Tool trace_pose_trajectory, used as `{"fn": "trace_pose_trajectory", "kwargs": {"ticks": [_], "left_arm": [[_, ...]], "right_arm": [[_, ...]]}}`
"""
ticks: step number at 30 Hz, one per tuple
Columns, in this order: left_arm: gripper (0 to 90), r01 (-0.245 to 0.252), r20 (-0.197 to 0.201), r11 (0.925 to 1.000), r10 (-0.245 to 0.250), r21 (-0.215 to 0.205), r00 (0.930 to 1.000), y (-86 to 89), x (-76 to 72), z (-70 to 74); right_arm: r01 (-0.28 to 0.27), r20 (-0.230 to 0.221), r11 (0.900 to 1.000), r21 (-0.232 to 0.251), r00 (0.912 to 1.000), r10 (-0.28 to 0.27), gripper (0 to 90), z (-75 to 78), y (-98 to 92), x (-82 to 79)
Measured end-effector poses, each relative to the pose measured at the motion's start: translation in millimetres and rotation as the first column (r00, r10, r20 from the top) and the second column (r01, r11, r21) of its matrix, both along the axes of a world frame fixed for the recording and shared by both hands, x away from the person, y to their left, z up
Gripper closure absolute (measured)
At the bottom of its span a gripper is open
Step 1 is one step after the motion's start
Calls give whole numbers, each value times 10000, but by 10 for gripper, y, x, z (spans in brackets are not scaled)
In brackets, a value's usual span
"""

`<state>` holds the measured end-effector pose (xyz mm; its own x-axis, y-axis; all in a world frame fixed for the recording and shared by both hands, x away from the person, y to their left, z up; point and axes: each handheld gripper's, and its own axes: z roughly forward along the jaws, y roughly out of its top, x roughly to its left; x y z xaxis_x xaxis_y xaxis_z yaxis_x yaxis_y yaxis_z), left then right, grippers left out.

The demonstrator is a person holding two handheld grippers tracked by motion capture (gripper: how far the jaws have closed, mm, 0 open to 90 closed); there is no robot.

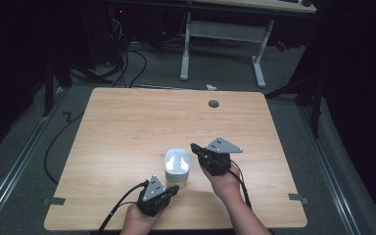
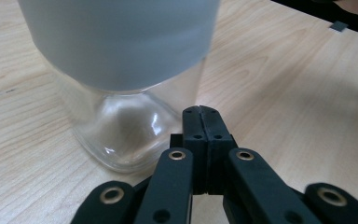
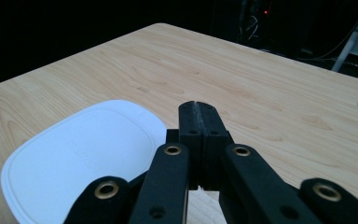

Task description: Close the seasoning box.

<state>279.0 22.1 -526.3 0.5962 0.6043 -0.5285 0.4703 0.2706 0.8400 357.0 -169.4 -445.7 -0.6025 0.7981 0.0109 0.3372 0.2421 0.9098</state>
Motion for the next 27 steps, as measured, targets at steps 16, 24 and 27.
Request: {"fn": "trace_pose_trajectory", "kwargs": {"ticks": [16, 24, 27], "left_arm": [[850, -1684, 5, 9849, 1685, 413, 9857, 838, 326, 103], [764, -2839, -55, 9578, 2844, 444, 9587, 1124, 484, 47], [747, -3103, 154, 9476, 3100, 765, 9506, 1188, 492, 27]], "right_arm": [[920, -467, 9957, 112, 9947, -914, 900, -217, -431, 42], [1561, -633, 9877, 31, 9858, -1556, 899, -348, -747, -40], [1786, -684, 9839, -81, 9815, -1788, 896, -403, -884, -79]]}}
